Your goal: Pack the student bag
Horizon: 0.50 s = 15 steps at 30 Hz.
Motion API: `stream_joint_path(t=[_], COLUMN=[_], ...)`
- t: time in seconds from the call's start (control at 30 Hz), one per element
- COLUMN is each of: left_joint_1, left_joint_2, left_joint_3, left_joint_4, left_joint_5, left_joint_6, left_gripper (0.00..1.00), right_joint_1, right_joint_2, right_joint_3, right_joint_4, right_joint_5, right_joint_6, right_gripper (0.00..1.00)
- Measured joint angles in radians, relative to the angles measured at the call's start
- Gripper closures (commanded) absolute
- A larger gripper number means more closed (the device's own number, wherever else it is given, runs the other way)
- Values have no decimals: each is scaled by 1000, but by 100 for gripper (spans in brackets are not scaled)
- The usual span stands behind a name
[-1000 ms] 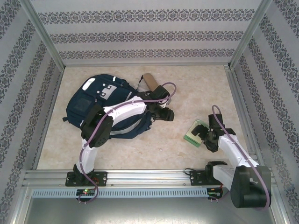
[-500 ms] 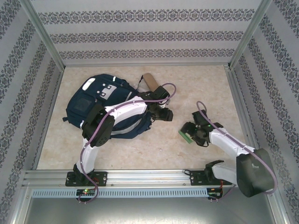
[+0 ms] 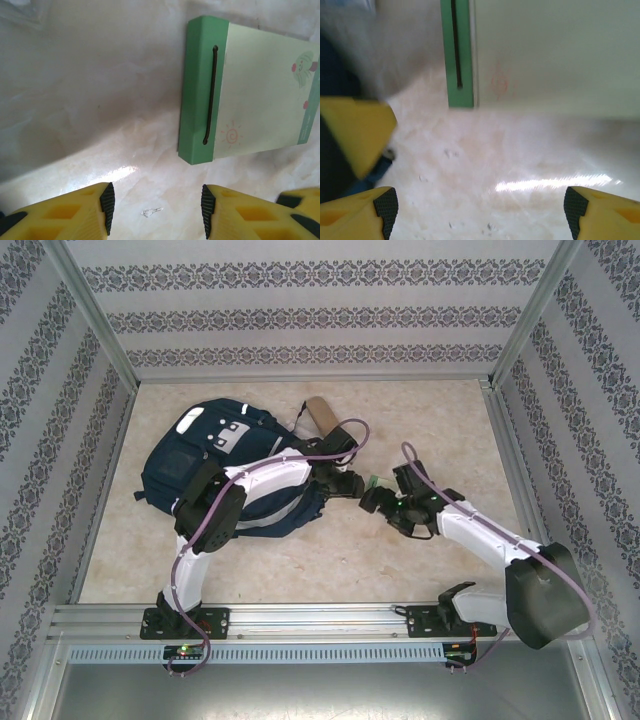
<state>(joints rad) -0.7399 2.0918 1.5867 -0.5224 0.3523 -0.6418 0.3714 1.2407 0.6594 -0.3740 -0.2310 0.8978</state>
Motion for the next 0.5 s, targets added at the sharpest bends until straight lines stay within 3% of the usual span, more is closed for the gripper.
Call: stream_joint_path(t=[0.23, 0.5], left_joint_1=[0, 0], left_joint_2=[19, 123], left_joint_3=[20, 95], left_joint_4=[24, 41], left_joint_5=[22, 37], left_joint_6=[-19, -21], left_gripper=[49, 49], right_joint_1=[-172, -224], right_joint_2=[-12, 138], right_joint_3=[16, 74], right_joint_4=[-35, -61], right_joint_5=[33, 73], right_joint_6=[-141, -260], right_gripper=[20, 30])
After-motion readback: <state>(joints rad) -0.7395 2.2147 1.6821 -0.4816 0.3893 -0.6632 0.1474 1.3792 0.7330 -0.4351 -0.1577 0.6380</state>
